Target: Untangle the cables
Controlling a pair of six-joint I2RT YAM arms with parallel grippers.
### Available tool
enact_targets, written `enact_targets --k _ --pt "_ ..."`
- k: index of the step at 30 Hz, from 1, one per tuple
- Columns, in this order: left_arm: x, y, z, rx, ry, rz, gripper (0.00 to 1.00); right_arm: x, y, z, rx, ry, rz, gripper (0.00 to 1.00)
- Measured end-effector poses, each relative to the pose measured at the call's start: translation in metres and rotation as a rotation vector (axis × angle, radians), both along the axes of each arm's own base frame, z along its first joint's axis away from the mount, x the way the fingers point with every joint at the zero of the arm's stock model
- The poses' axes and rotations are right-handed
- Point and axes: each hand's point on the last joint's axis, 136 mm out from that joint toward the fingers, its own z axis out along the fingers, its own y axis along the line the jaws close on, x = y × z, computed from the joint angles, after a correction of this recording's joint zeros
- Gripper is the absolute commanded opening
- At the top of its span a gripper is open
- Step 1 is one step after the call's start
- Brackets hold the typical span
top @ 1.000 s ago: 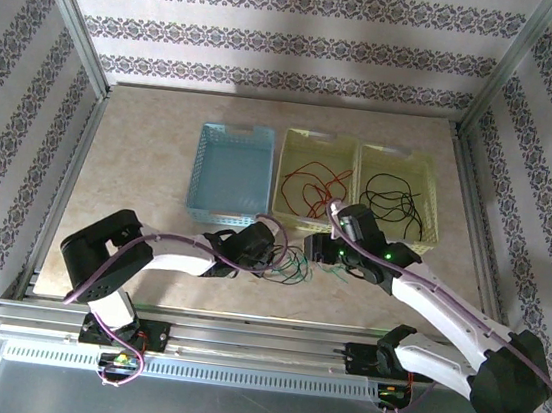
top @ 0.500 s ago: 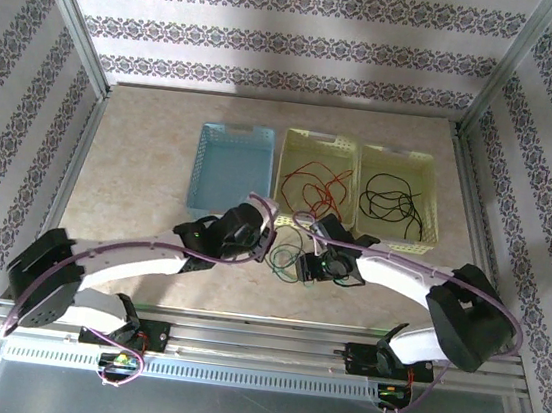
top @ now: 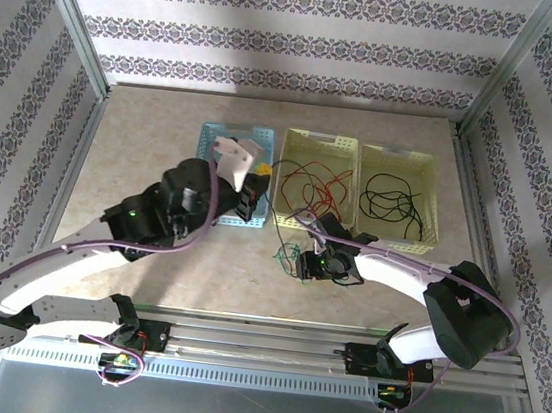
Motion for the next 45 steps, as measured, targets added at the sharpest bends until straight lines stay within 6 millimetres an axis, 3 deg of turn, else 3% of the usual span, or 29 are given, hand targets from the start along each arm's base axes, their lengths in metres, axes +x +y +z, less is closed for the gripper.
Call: enact_targets --k 8,16,20,23,27,30,34,37,41,43,45 --pt "-0.014 0.024 0.096 -0.103 -0.212 0.009 0.00 0.000 -0.002 0.001 0.022 -0.017 -0.017 0.57" --pt "-0.023 0.038 0.160 -0.151 -0.390 0.030 0.00 0.004 -0.014 0.006 0.061 -0.043 -0.074 0.57" --pt "-0.014 0.031 0.179 -0.157 -0.431 0.059 0.00 0.005 -0.024 0.022 0.068 -0.101 -0.099 0.61" --pt "0.005 0.010 0.179 -0.136 -0.418 0.073 0.00 0.014 -0.027 0.056 0.124 -0.214 -0.123 0.69" --pt "0.042 -0.035 0.160 -0.089 -0.361 0.073 0.00 0.030 -0.039 0.118 0.238 -0.403 -0.222 0.74" --pt "0.074 -0.074 0.141 -0.082 -0.297 0.052 0.00 0.040 -0.061 0.167 0.299 -0.560 -0.333 0.74" --pt "0.112 -0.117 0.126 -0.111 -0.242 0.016 0.00 0.042 -0.099 0.208 0.292 -0.699 -0.484 0.74" --pt "0.135 -0.148 0.120 -0.140 -0.225 -0.012 0.00 0.039 -0.133 0.223 0.252 -0.758 -0.604 0.74" --pt "0.164 -0.186 0.102 -0.161 -0.207 -0.029 0.00 0.029 -0.165 0.219 0.191 -0.762 -0.713 0.73" --pt "0.177 -0.203 0.077 -0.152 -0.173 -0.033 0.00 0.023 -0.173 0.214 0.168 -0.743 -0.738 0.73" --pt "0.192 -0.220 0.037 -0.127 -0.113 -0.033 0.00 0.018 -0.177 0.207 0.153 -0.711 -0.750 0.73"
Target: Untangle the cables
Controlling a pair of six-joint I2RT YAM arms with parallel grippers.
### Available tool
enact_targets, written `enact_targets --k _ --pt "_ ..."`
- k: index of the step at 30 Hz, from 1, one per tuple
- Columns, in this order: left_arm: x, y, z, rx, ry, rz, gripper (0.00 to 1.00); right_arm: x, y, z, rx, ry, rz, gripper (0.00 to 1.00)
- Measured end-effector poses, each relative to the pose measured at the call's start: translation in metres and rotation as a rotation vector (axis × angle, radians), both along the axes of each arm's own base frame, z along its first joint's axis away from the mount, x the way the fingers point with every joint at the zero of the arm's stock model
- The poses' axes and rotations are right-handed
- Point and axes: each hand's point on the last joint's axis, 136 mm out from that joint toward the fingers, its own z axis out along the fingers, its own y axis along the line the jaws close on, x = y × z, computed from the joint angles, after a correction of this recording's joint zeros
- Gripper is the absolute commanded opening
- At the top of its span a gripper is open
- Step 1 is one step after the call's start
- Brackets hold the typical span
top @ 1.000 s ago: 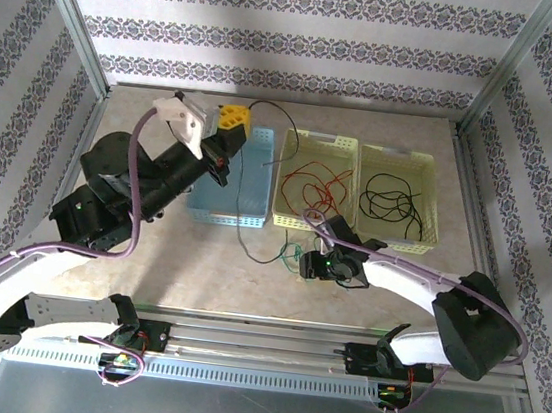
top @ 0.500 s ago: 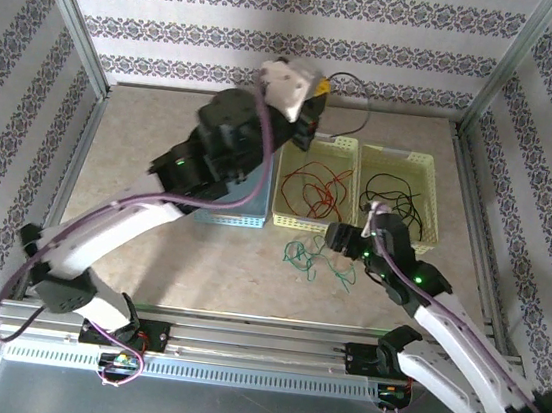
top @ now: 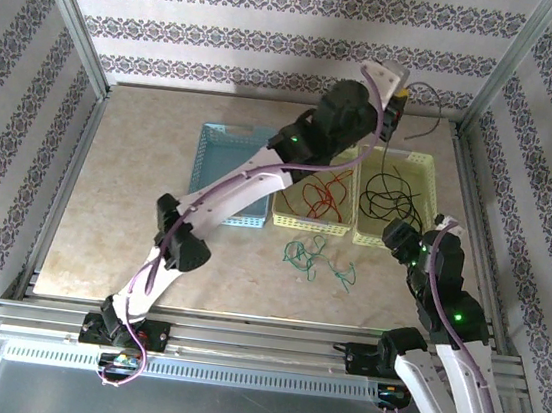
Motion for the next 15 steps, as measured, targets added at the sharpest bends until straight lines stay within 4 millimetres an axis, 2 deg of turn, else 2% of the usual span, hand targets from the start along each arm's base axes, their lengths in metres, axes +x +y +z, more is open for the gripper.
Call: enact_targets --k 2,6,9,11,12,15 --pt "0.013 -0.014 -0.046 0.034 0.075 0.003 0.00 -0.004 0.000 -0.008 0.006 0.039 0.005 0.73" --pt "0.034 -0.036 -0.169 0.134 0.283 0.018 0.00 -0.010 0.006 -0.029 0.022 0.143 0.042 0.72" --pt "0.034 -0.042 -0.258 0.211 0.449 0.027 0.00 -0.015 0.011 -0.040 0.031 0.202 0.070 0.72" --pt "0.030 -0.040 -0.301 0.250 0.536 0.040 0.00 -0.018 0.011 -0.043 0.034 0.221 0.070 0.72" --pt "0.028 -0.039 -0.316 0.268 0.568 0.044 0.03 -0.020 0.010 -0.044 0.034 0.228 0.071 0.72" --pt "0.028 -0.041 -0.311 0.234 0.577 0.044 0.36 -0.022 0.011 -0.047 0.032 0.248 0.082 0.72"
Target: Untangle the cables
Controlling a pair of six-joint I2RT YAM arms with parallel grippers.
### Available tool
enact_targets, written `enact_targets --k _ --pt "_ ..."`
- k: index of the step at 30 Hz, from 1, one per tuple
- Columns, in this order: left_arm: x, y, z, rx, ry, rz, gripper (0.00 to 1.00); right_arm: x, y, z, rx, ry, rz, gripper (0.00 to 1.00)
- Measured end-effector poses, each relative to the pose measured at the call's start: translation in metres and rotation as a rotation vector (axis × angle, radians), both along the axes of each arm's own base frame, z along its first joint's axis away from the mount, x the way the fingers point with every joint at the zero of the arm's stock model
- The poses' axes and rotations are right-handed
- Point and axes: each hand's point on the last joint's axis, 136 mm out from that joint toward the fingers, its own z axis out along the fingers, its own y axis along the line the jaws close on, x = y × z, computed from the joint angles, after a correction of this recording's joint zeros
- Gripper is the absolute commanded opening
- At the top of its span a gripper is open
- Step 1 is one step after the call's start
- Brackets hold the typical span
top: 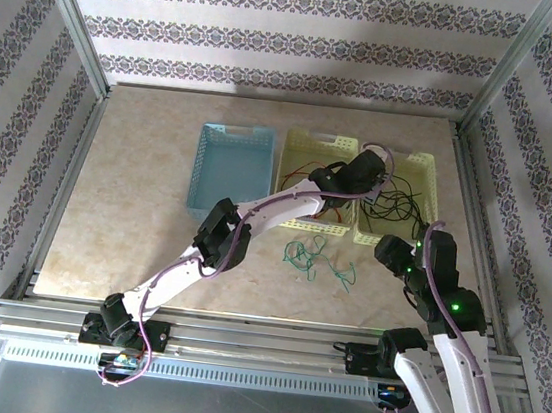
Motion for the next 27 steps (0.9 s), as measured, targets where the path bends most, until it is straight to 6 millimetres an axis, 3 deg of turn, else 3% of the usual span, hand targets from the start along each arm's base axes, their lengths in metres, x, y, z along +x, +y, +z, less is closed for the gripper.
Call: enact_targets --k 2,4,8,11,14,17,19,22,27 --pt "0.000 -0.001 0.001 -0.010 0.005 0.001 0.57 -0.001 0.003 -0.002 0.005 0.011 0.016 0.72" --pt "0.000 -0.002 0.003 -0.022 0.008 0.001 0.65 -0.001 0.007 -0.004 0.016 0.022 0.041 0.72" --pt "-0.002 -0.006 0.019 -0.047 -0.015 -0.021 0.70 -0.001 0.017 -0.008 0.039 0.049 0.097 0.71" --pt "-0.009 -0.003 0.045 -0.034 -0.060 -0.050 0.70 -0.001 0.028 -0.010 0.070 0.065 0.155 0.70" --pt "-0.034 0.014 0.079 0.011 -0.104 -0.081 0.71 0.000 0.042 -0.013 0.109 0.091 0.218 0.68" --pt "-0.083 0.039 0.113 0.020 -0.141 -0.124 0.73 0.000 0.057 -0.021 0.125 0.138 0.290 0.68" --pt "-0.117 0.058 0.123 0.007 -0.154 -0.147 0.73 -0.002 0.070 -0.028 0.125 0.172 0.345 0.67" --pt "-0.162 0.086 0.102 0.019 -0.126 -0.179 0.73 -0.006 0.088 -0.040 0.112 0.228 0.425 0.67" --pt "-0.192 0.126 0.013 0.158 -0.003 -0.152 0.73 -0.017 0.097 -0.074 0.057 0.372 0.463 0.64"
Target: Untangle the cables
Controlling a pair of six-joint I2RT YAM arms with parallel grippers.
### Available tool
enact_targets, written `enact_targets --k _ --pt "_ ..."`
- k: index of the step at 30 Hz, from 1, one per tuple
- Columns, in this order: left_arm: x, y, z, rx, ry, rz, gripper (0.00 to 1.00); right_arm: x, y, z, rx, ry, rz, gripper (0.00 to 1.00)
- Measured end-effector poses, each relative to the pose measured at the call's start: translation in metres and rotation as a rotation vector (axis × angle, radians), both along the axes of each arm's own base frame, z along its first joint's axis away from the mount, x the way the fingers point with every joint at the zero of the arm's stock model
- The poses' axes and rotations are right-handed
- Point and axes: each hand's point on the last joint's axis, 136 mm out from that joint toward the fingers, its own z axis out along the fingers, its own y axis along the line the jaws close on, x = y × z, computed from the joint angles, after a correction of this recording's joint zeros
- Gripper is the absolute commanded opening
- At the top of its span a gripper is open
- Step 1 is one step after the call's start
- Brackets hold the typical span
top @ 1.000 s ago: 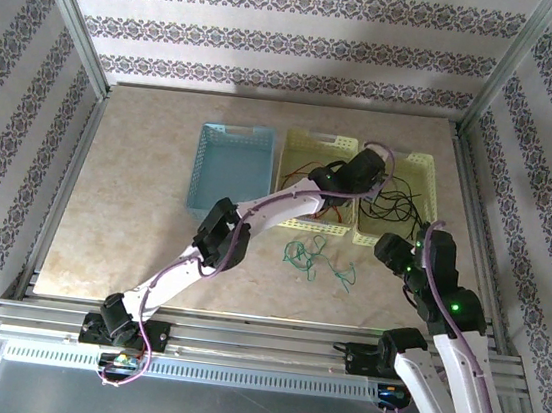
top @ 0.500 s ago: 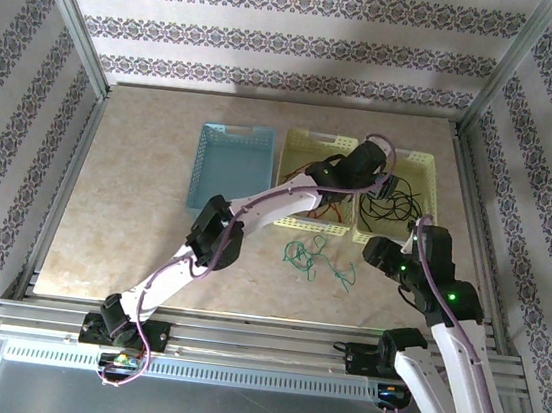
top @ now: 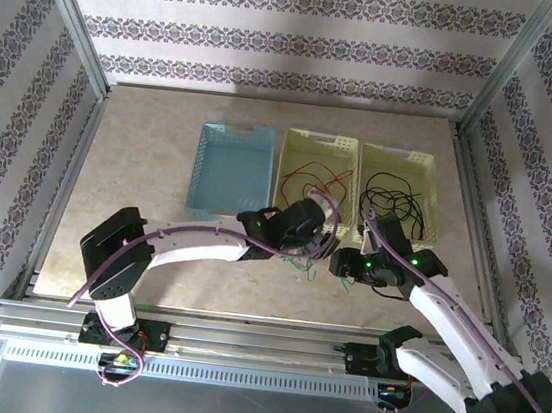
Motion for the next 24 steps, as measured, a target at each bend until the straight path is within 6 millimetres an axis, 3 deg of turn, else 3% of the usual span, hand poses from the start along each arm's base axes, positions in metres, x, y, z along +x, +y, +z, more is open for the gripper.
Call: enact_targets --k 3,12,24 --pt "-0.014 0.008 -0.035 0.092 0.034 -0.009 0.73 0.004 -0.005 -0.009 -0.041 0.022 -0.029 0.63" --pt "-0.014 -0.006 -0.032 0.088 -0.023 -0.054 0.72 0.011 -0.013 -0.037 -0.138 0.107 -0.069 0.57" --pt "-0.006 -0.014 -0.069 0.153 -0.029 -0.067 0.60 0.010 -0.020 -0.056 -0.199 0.159 -0.076 0.52"
